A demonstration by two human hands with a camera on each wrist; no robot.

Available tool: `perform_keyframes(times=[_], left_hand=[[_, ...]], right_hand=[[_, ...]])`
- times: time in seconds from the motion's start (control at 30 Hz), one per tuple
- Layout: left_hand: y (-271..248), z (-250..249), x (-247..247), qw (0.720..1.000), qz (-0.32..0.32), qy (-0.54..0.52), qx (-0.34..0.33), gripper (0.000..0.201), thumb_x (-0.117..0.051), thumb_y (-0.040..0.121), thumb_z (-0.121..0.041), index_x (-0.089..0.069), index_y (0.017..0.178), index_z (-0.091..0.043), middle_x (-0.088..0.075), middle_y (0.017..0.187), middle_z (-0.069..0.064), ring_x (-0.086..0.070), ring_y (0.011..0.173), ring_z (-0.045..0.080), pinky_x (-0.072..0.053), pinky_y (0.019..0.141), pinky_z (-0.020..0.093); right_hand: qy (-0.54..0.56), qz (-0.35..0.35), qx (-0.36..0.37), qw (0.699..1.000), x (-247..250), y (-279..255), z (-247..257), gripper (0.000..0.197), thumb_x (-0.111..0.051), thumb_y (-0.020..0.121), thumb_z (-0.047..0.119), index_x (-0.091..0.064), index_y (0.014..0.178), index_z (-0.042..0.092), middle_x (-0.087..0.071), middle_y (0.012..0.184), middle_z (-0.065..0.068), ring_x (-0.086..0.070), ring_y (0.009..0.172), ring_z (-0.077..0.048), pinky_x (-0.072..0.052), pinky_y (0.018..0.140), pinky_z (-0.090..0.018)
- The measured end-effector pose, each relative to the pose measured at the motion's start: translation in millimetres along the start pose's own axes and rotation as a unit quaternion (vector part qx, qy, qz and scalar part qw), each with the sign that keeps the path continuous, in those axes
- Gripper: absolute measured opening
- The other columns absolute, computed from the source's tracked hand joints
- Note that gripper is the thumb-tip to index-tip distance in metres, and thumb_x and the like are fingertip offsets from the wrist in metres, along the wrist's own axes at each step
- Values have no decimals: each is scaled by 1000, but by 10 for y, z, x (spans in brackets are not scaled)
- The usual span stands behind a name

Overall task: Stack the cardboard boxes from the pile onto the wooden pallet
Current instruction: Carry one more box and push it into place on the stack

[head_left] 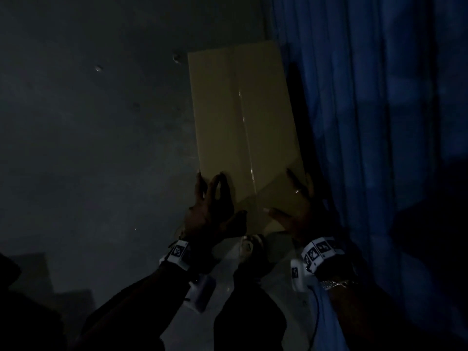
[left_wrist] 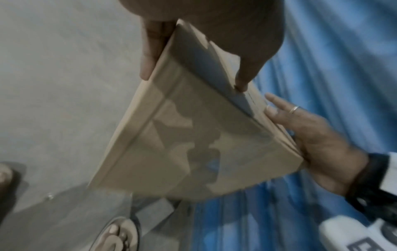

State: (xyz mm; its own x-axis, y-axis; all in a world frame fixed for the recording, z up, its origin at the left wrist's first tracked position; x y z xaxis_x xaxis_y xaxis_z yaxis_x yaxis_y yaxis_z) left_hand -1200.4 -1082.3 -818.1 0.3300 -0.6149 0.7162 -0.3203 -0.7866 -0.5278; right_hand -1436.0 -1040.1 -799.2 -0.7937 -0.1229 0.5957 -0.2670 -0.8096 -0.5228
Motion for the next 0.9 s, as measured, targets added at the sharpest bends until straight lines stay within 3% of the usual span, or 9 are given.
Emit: perform_keyframes(times=[0.1, 0.17, 0.23, 0.3, 0.37, 0.5, 0.6, 0.73, 0.9], left_hand=[[-269, -90, 334, 999, -26, 31, 7, 83, -52, 79, -84, -41, 146, -38, -29, 159, -13, -30, 149, 25, -56, 60, 37], [-449, -121, 558, 999, -23, 24, 38, 82, -44, 76, -92, -40, 144, -47, -28, 161, -11, -52, 129, 13, -56, 65, 33], [-649, -200, 791, 999, -8, 10, 43, 80, -40, 77, -92, -40, 144, -48, -32, 159, -11, -53, 128, 12, -54, 65, 31], [-854, -258, 984, 999, 2, 31, 37, 82, -31, 77, -95, -39, 145, -51, -34, 159, -9, -39, 144, 20, -54, 72, 35], [-1081, -304, 1183, 1000, -16, 6, 17, 84, -29, 74, -97, -36, 147, -55, -32, 161, -3, -38, 144, 26, -54, 85, 46], [-1677, -439, 1683, 998, -16, 34, 50, 90, -21, 81, -91, -23, 157, -42, -16, 167, -6, -46, 136, 14, -49, 77, 30], [-2147, -446, 2033, 996, -61, 9, 72, 93, -22, 78, -94, -27, 156, -43, -18, 166, -9, -50, 134, 15, -52, 78, 32], [-2872, -443, 2702, 976, -181, -74, 98, 90, -49, 74, -88, -41, 148, -39, -32, 160, -13, -69, 106, 17, -56, 68, 36], [-3791, -233, 3328, 946, -281, -104, 123, 88, -48, 72, -90, -45, 145, -41, -35, 159, -13, -68, 110, 19, -59, 69, 39]], right_hand=[[-9, 2, 35, 999, 206, -195, 214, 100, -86, 66, 59, -37, 151, 44, -10, 161, 26, -19, 148, -13, -31, 119, -52], [-9, 4, 43, 999, 315, -355, 416, 99, -87, 65, 59, -31, 147, 58, -14, 164, 17, -21, 149, -17, -31, 119, -53], [-1, 16, 57, 998, 453, -548, 610, 100, -86, 65, 61, -20, 139, 74, -15, 166, 9, -21, 150, -20, -28, 120, -54], [-14, 30, 87, 996, 591, -756, 818, 91, -81, 67, 68, -27, 141, 69, -9, 167, 13, -17, 153, -20, -26, 120, -56], [-20, 39, 97, 994, 713, -975, 1014, 89, -76, 68, 71, -33, 145, 59, -7, 167, 16, -14, 153, -18, -23, 122, -55], [-40, 45, 129, 990, 886, -1411, 1506, 89, -75, 68, 73, -31, 145, 61, -7, 167, 15, -15, 153, -19, -19, 124, -51], [-43, 66, 152, 985, 953, -1685, 1915, 84, -79, 71, 67, -43, 145, 50, -16, 166, 12, -19, 152, -15, -14, 124, -33], [-91, 79, 264, 957, 941, -2036, 2560, 73, -68, 76, 76, -55, 138, 40, -28, 162, 13, -30, 149, -14, -34, 119, -44], [-141, 67, 398, 904, 932, -2627, 3636, 71, -68, 77, 71, -60, 137, 35, -26, 163, 17, -48, 137, -12, -46, 107, -41]])
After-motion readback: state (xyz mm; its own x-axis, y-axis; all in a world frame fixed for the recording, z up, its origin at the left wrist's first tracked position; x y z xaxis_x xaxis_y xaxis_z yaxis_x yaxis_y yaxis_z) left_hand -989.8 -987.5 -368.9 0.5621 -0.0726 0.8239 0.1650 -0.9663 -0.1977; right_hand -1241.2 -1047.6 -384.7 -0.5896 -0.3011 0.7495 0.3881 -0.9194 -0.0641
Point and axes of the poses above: each hand's wrist, its own y-axis towards the middle knuckle, its own x-axis out of the back of the hand, z = x × y, the point moved 5 cm from there along y, towards the middle knuckle
